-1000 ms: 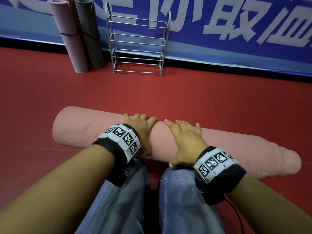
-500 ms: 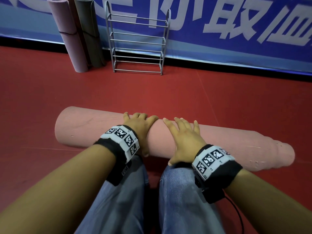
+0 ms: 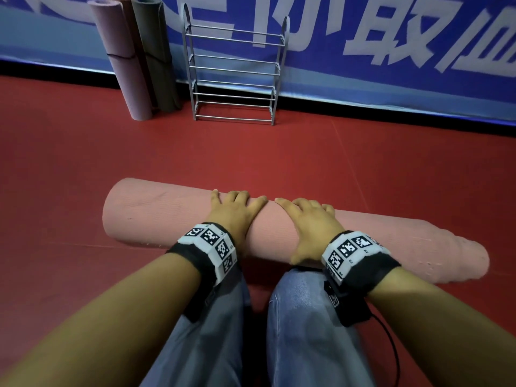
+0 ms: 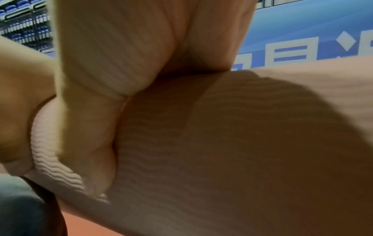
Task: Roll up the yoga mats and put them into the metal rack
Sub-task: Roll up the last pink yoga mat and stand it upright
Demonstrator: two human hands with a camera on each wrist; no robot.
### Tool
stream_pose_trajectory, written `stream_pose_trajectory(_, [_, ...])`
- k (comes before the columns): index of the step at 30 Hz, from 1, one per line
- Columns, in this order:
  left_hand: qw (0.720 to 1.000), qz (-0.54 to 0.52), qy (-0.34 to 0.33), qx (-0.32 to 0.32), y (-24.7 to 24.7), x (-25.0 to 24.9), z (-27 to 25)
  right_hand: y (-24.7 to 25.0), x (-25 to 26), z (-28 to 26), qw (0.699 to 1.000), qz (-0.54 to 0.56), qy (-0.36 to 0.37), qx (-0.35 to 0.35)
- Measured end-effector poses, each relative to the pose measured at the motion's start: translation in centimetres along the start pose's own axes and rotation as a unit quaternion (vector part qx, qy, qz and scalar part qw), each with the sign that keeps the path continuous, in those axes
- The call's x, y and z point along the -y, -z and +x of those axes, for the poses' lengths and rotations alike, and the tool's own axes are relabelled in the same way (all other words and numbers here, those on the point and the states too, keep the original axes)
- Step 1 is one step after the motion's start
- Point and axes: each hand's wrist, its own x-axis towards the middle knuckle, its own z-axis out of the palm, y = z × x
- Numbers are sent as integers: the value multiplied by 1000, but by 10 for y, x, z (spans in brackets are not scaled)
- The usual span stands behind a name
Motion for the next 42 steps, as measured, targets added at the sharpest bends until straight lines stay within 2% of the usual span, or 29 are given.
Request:
stream_pose_trajectory(8, [998,54,-16,-26,14,-5,-17,11,-1,-21,1000,-8,2,-16])
stream_pose_trajectory(13, [997,56,-34,-36,35,-6,-37,32,-3,-41,1000,2,27,-4])
stream_pose_trajectory(18, [997,37,-64,20,53,-1,-48,36,-2,-45,997,38,58,39])
stream_pose_trajectory(21, [997,38,-34,58,48,-2,-47,32,-5,-32,994,77,61,51])
stream_pose_trajectory(25, [996,65,-2,60,33,-10,-50,33,-5,-26,993,84,53,66])
stream_pose_trajectory(30, [997,61,-3,47,32,-4,-40,30,-2,-32,994,74,74,33])
stream_pose_trajectory(33, [997,37,-2,72,41,-1,-29,19,9,-36,999,14,35,3])
stream_pose_trajectory(36, [996,28,-1,85,44,-1,-22,11,13,-35,999,37,9,-12])
stream_pose_trajectory(42, [998,35,12,57,23,-14,-34,11,1,-23,996,79,30,-25])
